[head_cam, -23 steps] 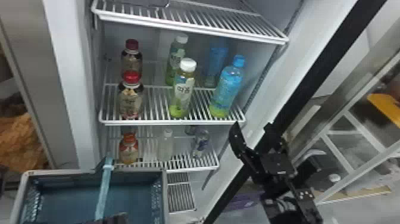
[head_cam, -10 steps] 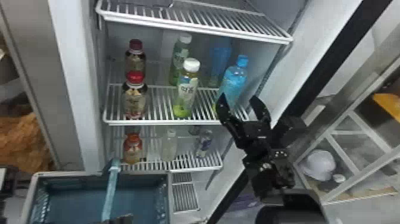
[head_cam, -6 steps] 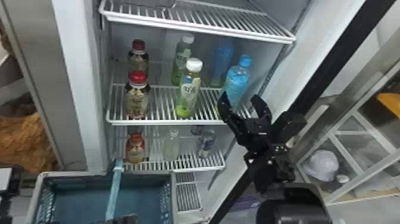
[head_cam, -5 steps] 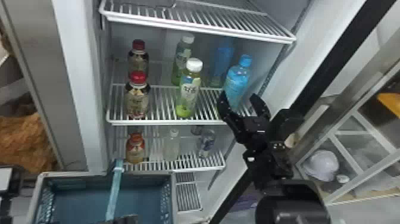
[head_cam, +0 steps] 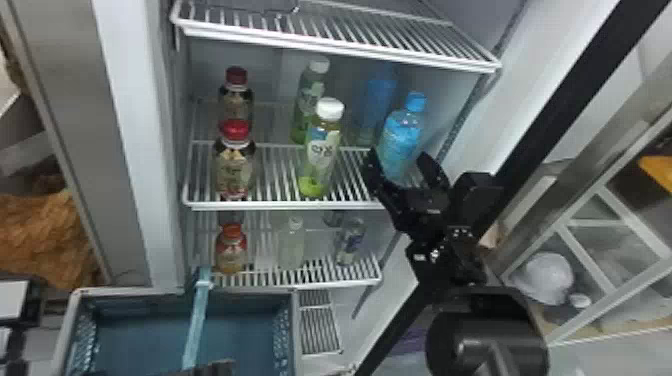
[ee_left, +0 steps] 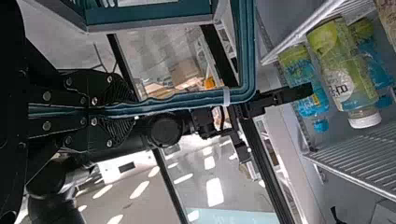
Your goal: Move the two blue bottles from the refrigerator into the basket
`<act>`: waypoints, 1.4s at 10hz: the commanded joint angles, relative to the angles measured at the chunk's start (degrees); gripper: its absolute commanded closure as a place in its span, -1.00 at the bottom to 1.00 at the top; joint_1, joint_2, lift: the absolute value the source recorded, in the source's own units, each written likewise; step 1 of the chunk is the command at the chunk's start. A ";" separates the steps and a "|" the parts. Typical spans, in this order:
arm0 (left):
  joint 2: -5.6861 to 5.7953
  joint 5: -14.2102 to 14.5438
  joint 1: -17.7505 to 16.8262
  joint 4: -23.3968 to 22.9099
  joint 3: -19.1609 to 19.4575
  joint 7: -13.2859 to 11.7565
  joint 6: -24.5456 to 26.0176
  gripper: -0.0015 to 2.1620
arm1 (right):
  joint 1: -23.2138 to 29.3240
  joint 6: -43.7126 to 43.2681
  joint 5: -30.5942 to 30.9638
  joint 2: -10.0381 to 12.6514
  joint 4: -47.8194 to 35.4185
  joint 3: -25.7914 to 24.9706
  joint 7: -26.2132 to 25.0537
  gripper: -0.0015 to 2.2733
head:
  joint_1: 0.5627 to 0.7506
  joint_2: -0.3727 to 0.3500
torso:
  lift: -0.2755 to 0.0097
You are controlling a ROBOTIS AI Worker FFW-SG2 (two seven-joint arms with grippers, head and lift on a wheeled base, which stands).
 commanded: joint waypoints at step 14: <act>0.19 0.47 -0.11 0.52 -0.32 0.00 -0.14 0.11 | -1.74 4.93 -1.59 -1.25 0.23 -0.35 -0.02 -0.23 | 0.41 -0.82 | 0.93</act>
